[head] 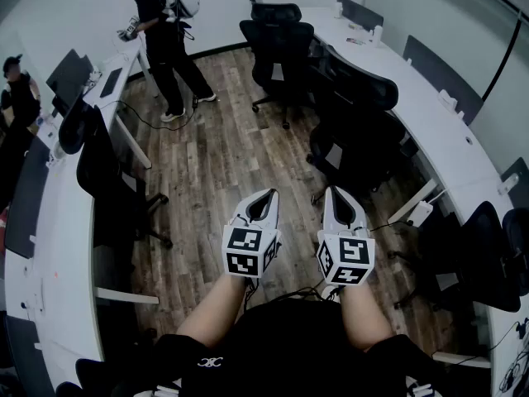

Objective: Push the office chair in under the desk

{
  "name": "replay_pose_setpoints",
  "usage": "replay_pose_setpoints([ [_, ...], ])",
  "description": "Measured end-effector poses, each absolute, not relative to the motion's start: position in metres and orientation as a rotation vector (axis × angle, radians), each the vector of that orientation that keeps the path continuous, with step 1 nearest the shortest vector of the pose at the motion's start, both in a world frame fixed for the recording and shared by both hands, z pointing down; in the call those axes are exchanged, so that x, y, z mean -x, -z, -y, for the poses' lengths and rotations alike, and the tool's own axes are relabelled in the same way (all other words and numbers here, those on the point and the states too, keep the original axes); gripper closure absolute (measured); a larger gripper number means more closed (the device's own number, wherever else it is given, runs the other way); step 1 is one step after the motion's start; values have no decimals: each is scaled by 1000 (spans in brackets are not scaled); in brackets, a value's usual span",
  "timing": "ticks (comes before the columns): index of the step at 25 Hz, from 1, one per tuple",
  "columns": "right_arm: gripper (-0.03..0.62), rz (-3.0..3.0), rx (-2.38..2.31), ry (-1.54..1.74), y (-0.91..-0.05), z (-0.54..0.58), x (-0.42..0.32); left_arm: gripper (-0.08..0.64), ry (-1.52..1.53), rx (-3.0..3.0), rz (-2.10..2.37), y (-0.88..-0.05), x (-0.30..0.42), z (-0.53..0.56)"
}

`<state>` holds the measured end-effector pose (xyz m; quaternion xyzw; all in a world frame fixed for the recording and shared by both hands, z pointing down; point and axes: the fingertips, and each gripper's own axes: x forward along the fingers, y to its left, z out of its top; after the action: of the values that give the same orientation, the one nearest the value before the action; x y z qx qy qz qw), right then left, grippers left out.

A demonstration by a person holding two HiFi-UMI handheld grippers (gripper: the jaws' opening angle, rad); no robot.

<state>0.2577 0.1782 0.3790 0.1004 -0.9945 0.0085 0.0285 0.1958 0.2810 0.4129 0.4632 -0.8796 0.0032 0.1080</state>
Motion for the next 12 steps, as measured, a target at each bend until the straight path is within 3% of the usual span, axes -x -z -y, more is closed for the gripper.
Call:
replay_pose_setpoints([
  [12,583,3092,-281,-57,-377,-207,-252,555,-65,-1340,2601,-418,-193,-309],
])
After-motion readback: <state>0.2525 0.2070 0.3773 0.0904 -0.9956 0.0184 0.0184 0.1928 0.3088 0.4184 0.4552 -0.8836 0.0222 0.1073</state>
